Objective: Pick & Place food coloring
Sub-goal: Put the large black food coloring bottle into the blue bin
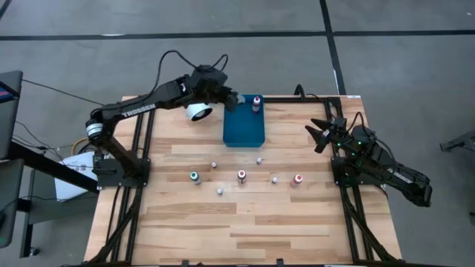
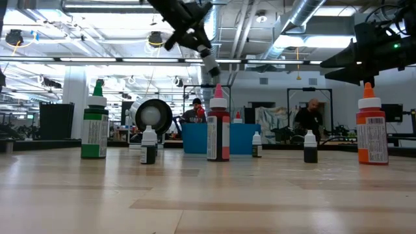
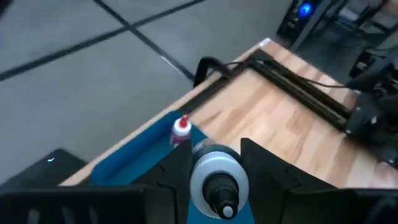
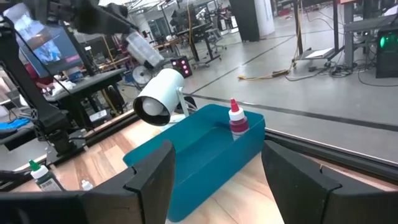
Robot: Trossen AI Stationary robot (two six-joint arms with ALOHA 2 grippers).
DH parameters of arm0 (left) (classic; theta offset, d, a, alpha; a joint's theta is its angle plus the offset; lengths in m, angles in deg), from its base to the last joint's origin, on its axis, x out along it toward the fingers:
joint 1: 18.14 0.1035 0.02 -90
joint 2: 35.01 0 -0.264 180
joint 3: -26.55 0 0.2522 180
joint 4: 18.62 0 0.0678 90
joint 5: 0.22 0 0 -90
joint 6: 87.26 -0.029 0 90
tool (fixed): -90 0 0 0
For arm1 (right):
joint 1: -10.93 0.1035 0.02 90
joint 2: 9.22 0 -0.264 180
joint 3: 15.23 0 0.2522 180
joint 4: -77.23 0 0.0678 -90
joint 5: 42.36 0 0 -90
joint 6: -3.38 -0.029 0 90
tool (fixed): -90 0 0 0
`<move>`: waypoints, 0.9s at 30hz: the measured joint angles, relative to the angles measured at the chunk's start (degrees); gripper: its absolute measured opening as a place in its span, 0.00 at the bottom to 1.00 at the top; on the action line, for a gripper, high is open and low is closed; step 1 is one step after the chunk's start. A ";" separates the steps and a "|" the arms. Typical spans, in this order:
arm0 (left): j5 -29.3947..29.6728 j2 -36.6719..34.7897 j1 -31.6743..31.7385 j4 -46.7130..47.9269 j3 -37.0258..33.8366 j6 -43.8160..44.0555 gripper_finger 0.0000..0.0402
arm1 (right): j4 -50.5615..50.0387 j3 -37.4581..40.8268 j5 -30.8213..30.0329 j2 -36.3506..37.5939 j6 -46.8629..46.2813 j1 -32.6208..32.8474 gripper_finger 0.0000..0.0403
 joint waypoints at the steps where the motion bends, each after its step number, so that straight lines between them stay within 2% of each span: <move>1: -0.24 0.88 0.22 1.21 0.48 -0.29 0.27 | -0.02 0.00 0.02 0.00 -0.20 0.00 0.56; 6: -1.12 7.74 0.30 4.38 8.18 -3.63 0.27 | -0.43 0.00 -0.18 -0.34 -1.01 0.10 0.56; 15: -1.00 24.54 0.92 15.93 30.92 -10.12 0.27 | -1.89 0.02 -1.20 -0.37 -1.03 0.08 0.56; 19: 1.12 30.71 1.52 22.32 39.03 -11.56 0.27 | -1.95 0.02 -1.20 -0.37 -1.03 0.06 0.56; 22: 1.61 33.35 2.47 26.20 41.88 -11.60 0.27 | -2.90 0.02 -1.20 -0.37 -1.03 0.04 0.56; 27: 1.66 34.69 5.11 29.81 41.73 -12.25 0.27 | -5.08 0.02 -1.26 -0.37 -1.03 0.02 0.56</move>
